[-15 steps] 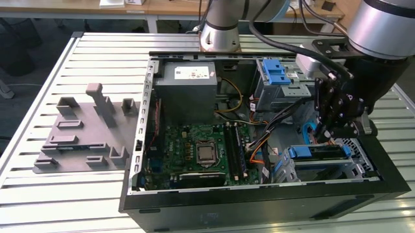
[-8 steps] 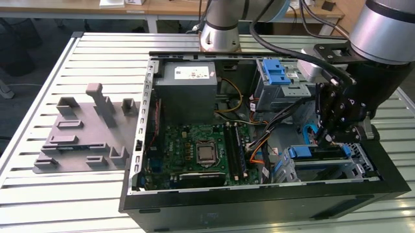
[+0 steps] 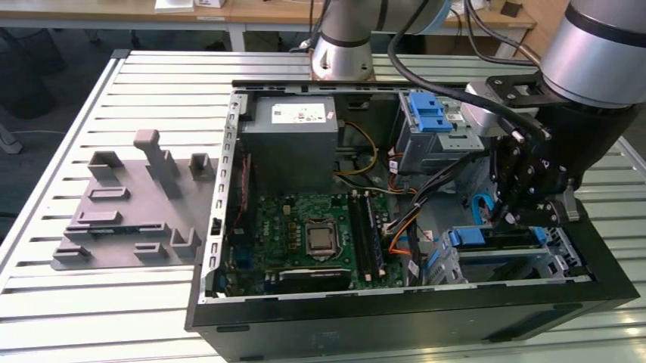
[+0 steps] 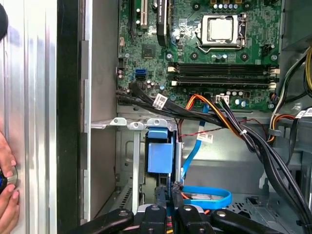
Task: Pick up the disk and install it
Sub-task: 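Insert the second disk wire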
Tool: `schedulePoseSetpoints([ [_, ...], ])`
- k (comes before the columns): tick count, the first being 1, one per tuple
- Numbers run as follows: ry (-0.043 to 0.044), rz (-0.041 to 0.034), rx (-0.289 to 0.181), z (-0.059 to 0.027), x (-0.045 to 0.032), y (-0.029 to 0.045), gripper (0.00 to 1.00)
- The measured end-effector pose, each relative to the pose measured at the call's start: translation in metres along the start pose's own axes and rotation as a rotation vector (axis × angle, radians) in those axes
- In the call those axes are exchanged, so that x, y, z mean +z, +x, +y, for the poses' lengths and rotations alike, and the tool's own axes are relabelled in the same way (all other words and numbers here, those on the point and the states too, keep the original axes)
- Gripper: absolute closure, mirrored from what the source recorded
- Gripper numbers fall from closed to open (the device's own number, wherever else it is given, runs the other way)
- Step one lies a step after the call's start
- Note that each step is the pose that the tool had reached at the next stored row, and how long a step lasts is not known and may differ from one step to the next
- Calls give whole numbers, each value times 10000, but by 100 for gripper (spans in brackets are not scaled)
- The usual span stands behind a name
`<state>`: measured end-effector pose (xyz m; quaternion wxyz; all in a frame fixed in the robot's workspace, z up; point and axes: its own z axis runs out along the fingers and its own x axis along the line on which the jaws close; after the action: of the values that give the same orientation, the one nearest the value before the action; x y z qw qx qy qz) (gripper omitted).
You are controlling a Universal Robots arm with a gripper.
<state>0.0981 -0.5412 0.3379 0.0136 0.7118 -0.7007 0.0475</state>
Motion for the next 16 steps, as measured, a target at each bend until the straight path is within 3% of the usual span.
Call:
schedulePoseSetpoints([
  [16,-1,-77,22,-15,41,27,84],
])
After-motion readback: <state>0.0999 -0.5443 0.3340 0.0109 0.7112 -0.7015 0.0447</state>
